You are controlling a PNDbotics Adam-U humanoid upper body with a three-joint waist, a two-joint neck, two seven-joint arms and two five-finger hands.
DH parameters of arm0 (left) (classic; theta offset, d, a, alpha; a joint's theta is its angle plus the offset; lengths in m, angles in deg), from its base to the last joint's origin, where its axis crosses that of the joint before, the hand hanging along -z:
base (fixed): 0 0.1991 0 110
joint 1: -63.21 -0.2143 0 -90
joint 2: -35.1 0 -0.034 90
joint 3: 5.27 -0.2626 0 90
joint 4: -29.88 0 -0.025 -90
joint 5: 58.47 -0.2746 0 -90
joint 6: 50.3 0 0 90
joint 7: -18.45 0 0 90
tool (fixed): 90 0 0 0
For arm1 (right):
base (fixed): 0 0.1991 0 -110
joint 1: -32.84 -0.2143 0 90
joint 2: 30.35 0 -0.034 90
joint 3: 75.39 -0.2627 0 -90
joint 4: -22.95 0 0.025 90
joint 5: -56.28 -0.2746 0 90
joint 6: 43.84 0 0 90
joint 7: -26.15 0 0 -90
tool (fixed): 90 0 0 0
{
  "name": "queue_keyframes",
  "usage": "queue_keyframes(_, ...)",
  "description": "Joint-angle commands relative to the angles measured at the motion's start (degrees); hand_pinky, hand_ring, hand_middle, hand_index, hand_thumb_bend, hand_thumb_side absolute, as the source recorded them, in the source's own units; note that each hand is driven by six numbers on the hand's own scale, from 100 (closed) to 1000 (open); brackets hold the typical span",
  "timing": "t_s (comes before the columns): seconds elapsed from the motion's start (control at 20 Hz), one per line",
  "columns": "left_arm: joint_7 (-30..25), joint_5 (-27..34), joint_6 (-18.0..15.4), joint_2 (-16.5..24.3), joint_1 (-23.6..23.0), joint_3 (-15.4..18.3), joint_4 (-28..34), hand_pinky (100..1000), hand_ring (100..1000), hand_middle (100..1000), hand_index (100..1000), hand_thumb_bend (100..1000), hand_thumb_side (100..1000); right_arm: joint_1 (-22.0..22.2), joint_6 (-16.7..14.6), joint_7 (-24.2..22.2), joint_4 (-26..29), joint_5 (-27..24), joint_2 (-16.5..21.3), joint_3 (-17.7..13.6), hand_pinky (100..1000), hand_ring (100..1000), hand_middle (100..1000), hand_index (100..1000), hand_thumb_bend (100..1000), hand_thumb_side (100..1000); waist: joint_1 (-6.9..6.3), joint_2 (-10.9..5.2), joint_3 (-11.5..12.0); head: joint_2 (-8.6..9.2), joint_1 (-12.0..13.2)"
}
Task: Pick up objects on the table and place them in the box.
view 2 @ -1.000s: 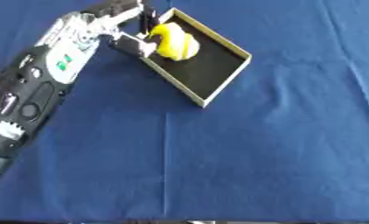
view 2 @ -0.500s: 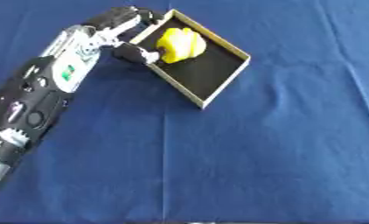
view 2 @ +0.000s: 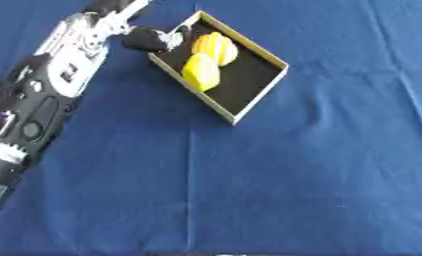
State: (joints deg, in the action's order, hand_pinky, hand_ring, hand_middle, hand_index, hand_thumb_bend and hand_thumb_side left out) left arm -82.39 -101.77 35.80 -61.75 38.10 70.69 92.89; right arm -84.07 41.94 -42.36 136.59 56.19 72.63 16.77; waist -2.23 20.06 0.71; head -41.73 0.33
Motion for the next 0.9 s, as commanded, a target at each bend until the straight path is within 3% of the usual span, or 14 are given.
queue_keyframes(0.05, 1.4, 4.1, 1.3, 3.7, 0.5, 1.1, 7.2, 900, 822, 776, 904, 100, 430, -0.3, 0.0, 0.1, 1.0, -0.2, 1.3, -0.6, 839, 829, 732, 807, 100, 835, 0.24, -1.74, 0.2, 0.03, -0.3)
queue_keyframes(0.4, 6.4, 11.5, 6.1, 14.4, -4.9, 2.8, 29.0, 892, 807, 757, 870, 100, 342, 0.0, -0.8, 1.1, 1.0, 0.2, 2.4, -1.3, 837, 827, 731, 807, 100, 830, 0.26, -1.93, 1.2, -0.18, -1.2)
queue_keyframes(0.75, 15.9, 17.7, 9.3, 24.1, -16.4, 7.6, 47.5, 899, 801, 761, 871, 100, 418, -0.2, -1.9, 2.4, 1.0, 0.7, 3.1, -2.3, 834, 823, 730, 806, 100, 824, 0.94, -1.67, 1.9, 0.47, -1.3)
queue_keyframes(0.9, 23.2, 19.8, 8.9, 26.6, -21.8, 9.7, 51.1, 902, 794, 760, 893, 100, 444, -0.5, -2.6, 2.9, 1.0, 0.9, 3.3, -2.7, 833, 822, 729, 806, 100, 826, 1.34, -1.44, 2.2, 0.87, -1.0)
